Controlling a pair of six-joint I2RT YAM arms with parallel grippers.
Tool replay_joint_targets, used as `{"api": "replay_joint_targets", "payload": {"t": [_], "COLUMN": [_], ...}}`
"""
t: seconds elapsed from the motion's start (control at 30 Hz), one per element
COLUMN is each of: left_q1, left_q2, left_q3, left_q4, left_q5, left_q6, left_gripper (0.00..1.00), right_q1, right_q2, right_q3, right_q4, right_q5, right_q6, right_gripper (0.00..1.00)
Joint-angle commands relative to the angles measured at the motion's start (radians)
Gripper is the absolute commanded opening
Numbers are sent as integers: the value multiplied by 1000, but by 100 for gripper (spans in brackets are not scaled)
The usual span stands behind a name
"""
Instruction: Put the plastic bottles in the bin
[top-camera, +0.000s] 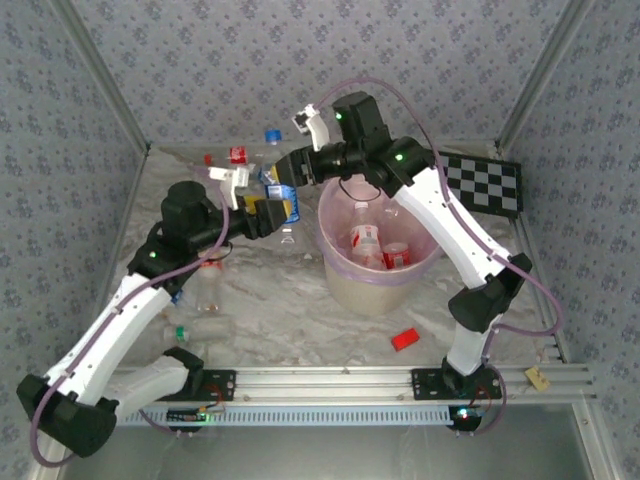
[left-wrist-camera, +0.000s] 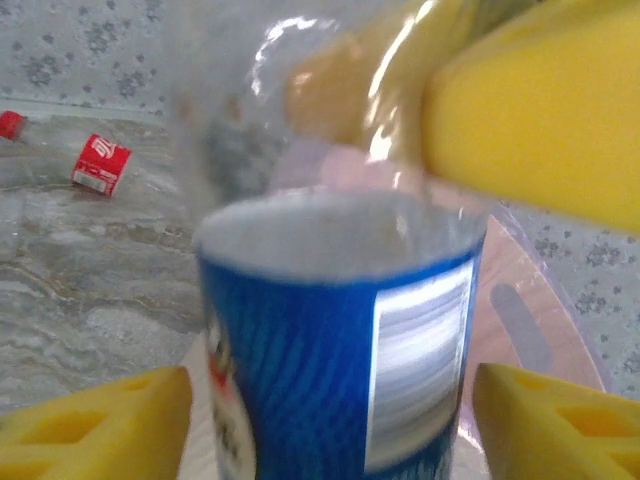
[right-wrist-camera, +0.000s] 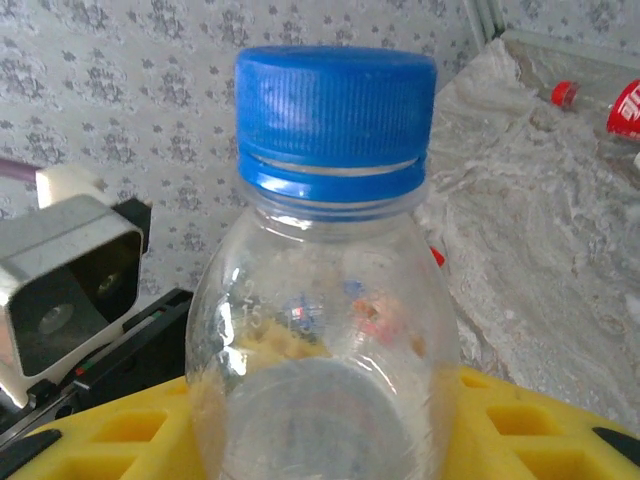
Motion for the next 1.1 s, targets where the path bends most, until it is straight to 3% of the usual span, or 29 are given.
{"api": "replay_joint_targets", "payload": {"t": [0.0,0.07,0.13,0.2,0.27,0.3,0.43,0.7,0.93,1.07], "left_q1": [-6,-7,-6,-5,-3,10,77,83,84,85], "left_q2": [-77,-118,-142,-143,-147,-153,-109,71,94,73], "left_q3": [-34,-55,-58,-37,-63,-89,-155,-108,-131,-133], "left_q4": [-66,-138,-264,-461,-565,-565,-486,-486,-425,-426], "left_q5": [-67,-133,-270,-576,-759,-774,-661,-679,-670,-678], "left_q6": [2,-2,-10,-81,-135,-149,-173,-157,-173,-172], "left_gripper": [78,79,79,73,66,64,64,65,65,64], "right_q1": [-35,-62,-96,-133,-165,-176,-206,-207,-165,-152], "right_q2": [-15,-27,-48,-81,-118,-136,-213,-275,-236,-185], "right_q3": [84,115,136,147,149,149,150,106,-41,-114], "right_q4": [41,38,32,16,-27,-67,-314,-652,-708,-660], "right_q5": [-25,-28,-29,-23,-3,14,129,376,490,476], "right_q6": [12,11,6,6,-7,-32,-188,-296,-284,-268], "right_gripper": [50,49,49,48,48,48,46,43,40,40]}}
